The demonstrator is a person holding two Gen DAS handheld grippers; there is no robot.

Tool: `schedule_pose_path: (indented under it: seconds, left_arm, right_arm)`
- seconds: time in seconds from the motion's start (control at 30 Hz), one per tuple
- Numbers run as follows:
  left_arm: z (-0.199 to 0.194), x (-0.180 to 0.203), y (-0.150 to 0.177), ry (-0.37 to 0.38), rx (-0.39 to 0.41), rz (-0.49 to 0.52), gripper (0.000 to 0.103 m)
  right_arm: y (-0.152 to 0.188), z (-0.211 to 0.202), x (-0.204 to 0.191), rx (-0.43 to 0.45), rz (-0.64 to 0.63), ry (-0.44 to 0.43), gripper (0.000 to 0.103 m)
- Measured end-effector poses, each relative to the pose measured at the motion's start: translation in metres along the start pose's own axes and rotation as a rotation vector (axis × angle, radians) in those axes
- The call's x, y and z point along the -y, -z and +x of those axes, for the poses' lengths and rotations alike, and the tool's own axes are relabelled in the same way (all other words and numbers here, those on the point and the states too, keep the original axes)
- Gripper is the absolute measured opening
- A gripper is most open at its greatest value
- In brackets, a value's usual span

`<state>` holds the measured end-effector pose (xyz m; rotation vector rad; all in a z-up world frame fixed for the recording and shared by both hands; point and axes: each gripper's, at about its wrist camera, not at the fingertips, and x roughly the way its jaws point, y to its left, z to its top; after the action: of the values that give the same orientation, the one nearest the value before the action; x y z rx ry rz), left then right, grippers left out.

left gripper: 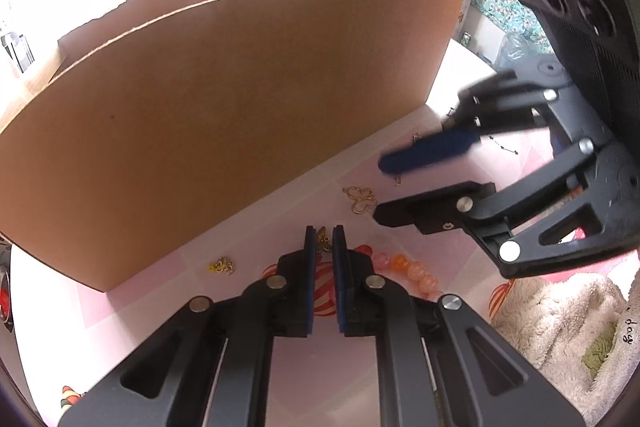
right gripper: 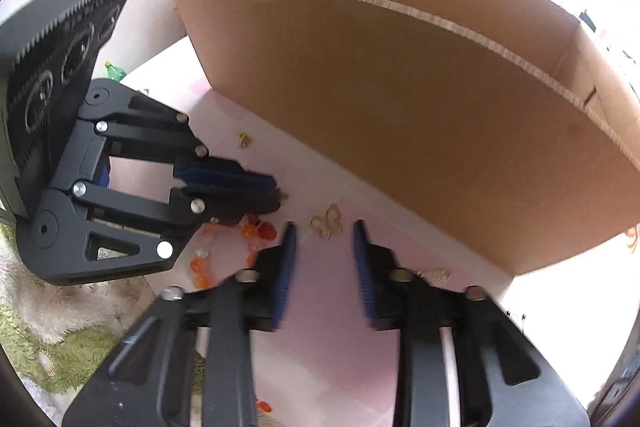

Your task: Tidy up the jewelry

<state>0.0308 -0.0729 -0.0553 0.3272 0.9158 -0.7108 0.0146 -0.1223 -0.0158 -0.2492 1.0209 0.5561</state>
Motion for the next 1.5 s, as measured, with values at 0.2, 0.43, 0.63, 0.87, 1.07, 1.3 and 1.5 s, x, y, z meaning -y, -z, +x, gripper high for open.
schedule_pose_path:
  seconds: [0.2, 0.43, 0.63, 0.87, 1.07, 1.3, 1.5]
  left_arm:
    - [0.001, -0.001, 0.001, 0.001, 0.001, -0.006, 0.008]
    - [0.001, 0.0, 0.001, 0.004, 0.002, -0.008, 0.008]
    - [0.0, 0.0, 0.0, 0.004, 0.002, -0.008, 0.008]
    - [0.0, 0.001, -0.001, 0.002, 0.002, -0.007, 0.008]
    - [0.002, 0.001, 0.0, 0.001, 0.001, -0.007, 0.008]
    - [0.006, -0.006, 0.006, 0.023, 0.019, -0.037, 0.008]
    - [0.009, -0.005, 0.007, 0.015, 0.014, -0.032, 0.008]
  right_arm:
    - [-0.007, 0.01, 0.0, -0.025, -0.051, -0.027, 0.031]
    - [-0.008, 0.019, 0.006, -0.036, -0.084, -0.024, 0.013]
    - [-0.007, 0.016, 0.009, -0.028, -0.071, -0.026, 0.013]
    - [-0.008, 0.02, 0.013, -0.023, -0.046, -0.03, 0.0]
    - [-0.004, 0.013, 0.024, 0.003, 0.031, -0.033, 0.003]
    - [0.017, -0.01, 0.028, 0.057, 0.216, 0.05, 0.047]
    - [0.041, -0.046, 0.028, 0.154, 0.383, 0.137, 0.065]
